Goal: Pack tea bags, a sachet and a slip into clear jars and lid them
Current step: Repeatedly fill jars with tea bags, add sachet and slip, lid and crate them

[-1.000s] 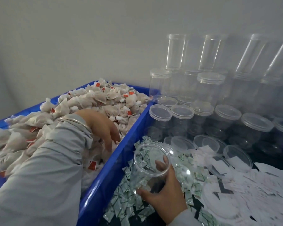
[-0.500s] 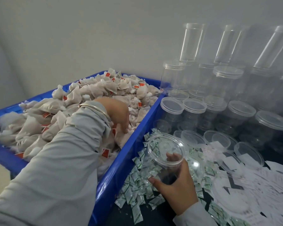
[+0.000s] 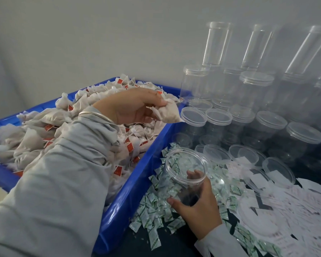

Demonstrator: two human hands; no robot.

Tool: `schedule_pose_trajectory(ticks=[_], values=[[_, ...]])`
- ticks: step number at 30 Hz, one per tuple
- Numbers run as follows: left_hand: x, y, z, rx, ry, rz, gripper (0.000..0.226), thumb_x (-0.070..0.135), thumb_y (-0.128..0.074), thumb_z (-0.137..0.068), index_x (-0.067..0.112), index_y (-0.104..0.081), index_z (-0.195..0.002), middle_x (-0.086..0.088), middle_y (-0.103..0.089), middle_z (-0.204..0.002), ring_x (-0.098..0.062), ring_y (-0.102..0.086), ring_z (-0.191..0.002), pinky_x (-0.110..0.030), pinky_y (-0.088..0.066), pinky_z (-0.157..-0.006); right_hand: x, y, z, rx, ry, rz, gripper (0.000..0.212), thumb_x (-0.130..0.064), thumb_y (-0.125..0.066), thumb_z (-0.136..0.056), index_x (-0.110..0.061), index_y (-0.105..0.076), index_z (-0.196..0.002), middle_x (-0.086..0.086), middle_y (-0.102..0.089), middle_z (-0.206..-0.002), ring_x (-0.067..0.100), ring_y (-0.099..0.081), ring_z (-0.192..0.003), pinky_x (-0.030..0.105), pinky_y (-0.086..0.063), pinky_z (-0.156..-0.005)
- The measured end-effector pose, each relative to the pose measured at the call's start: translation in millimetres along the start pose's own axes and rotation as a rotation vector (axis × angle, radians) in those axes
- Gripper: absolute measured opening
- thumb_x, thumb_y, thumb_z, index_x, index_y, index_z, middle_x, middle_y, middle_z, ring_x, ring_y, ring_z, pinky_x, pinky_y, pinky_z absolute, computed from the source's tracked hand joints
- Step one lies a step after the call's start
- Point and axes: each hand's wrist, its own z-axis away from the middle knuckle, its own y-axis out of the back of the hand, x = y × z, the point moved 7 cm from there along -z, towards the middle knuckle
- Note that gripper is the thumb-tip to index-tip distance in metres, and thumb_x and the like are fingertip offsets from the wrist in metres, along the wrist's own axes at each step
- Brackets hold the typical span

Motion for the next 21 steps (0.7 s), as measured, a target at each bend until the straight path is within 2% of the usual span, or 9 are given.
schedule_pose_trajectory(ticks=[3, 5, 9, 12, 17, 19, 21], values=[[6.5, -16.5, 2.6, -0.141, -0.076, 0.024, 0.010, 0.022, -0.070, -0.074, 0.024, -0.069, -0.064, 0.005, -0.065, -0.070, -0.007, -0.059, -0.061, -0.019, -0.052, -0.057, 3.5, 0.4, -0.9, 0.004, -0.001, -0.003, 0.074, -0.019, -0.090, -0.055, -0.041, -0.043, -0.108, -0.040, -0.056, -0.101, -0.027, -0.047, -0.098, -0.007, -0.036, -0.071], [7.3, -26.5, 3.7, -0.219, -0.095, 0.045, 0.005, 0.025, -0.070, -0.073, 0.024, -0.072, -0.068, 0.005, -0.066, -0.073, -0.007, -0.061, -0.063, -0.019, -0.054, -0.060, 4.7, 0.0, -1.5, 0.001, 0.004, -0.003, 0.075, -0.019, -0.091, -0.055, -0.041, -0.043, -0.108, -0.041, -0.056, -0.101, -0.026, -0.048, -0.098, -0.006, -0.036, -0.072], [5.1, -36.0, 2.6, -0.293, -0.111, 0.020, 0.013, 0.023, -0.061, -0.081, 0.022, -0.074, -0.079, -0.001, -0.071, -0.090, -0.013, -0.068, -0.076, -0.021, -0.055, -0.063, 4.2, -0.8, -2.9, -0.012, 0.011, -0.005, 0.077, -0.029, -0.091, -0.052, -0.047, -0.043, -0.110, -0.040, -0.054, -0.106, -0.017, -0.053, -0.101, 0.000, -0.043, -0.076], [3.8, -30.1, 0.8, -0.258, -0.115, -0.007, 0.011, 0.029, -0.065, -0.080, 0.023, -0.074, -0.082, -0.001, -0.071, -0.095, -0.014, -0.068, -0.081, -0.021, -0.054, -0.064, 5.0, -1.6, -2.7, -0.004, -0.013, -0.010, 0.078, -0.046, -0.088, -0.042, -0.064, -0.042, -0.102, -0.031, -0.057, -0.107, -0.013, -0.055, -0.101, 0.008, -0.049, -0.079], [-0.3, -8.6, -2.5, -0.100, -0.088, -0.001, 0.016, 0.029, -0.065, -0.074, 0.018, -0.072, -0.083, -0.004, -0.072, -0.093, -0.014, -0.068, -0.080, -0.021, -0.054, -0.061, 3.8, -1.2, -3.2, 0.012, -0.006, 0.037, 0.077, -0.058, -0.082, -0.038, -0.075, -0.036, -0.097, -0.028, -0.049, -0.118, -0.022, -0.047, -0.103, -0.001, -0.042, -0.074], [-8.0, 8.5, -2.2, -0.001, -0.049, -0.148, 0.016, 0.028, -0.067, -0.075, 0.017, -0.070, -0.087, 0.001, -0.073, -0.089, -0.009, -0.069, -0.076, -0.019, -0.053, -0.059, 4.5, -0.7, -3.9, 0.017, 0.005, 0.060, 0.078, -0.060, -0.081, -0.038, -0.076, -0.034, -0.098, -0.028, -0.048, -0.119, -0.023, -0.046, -0.104, -0.002, -0.041, -0.075], [-21.2, 29.6, -1.4, 0.106, 0.033, -0.510, 0.007, 0.023, -0.068, -0.082, 0.022, -0.068, -0.089, 0.008, -0.073, -0.082, -0.002, -0.068, -0.071, -0.018, -0.050, -0.060, 5.9, -0.5, -4.4, 0.020, 0.016, 0.076, 0.080, -0.061, -0.081, -0.038, -0.077, -0.033, -0.100, -0.028, -0.048, -0.120, -0.023, -0.045, -0.104, -0.003, -0.039, -0.075]])
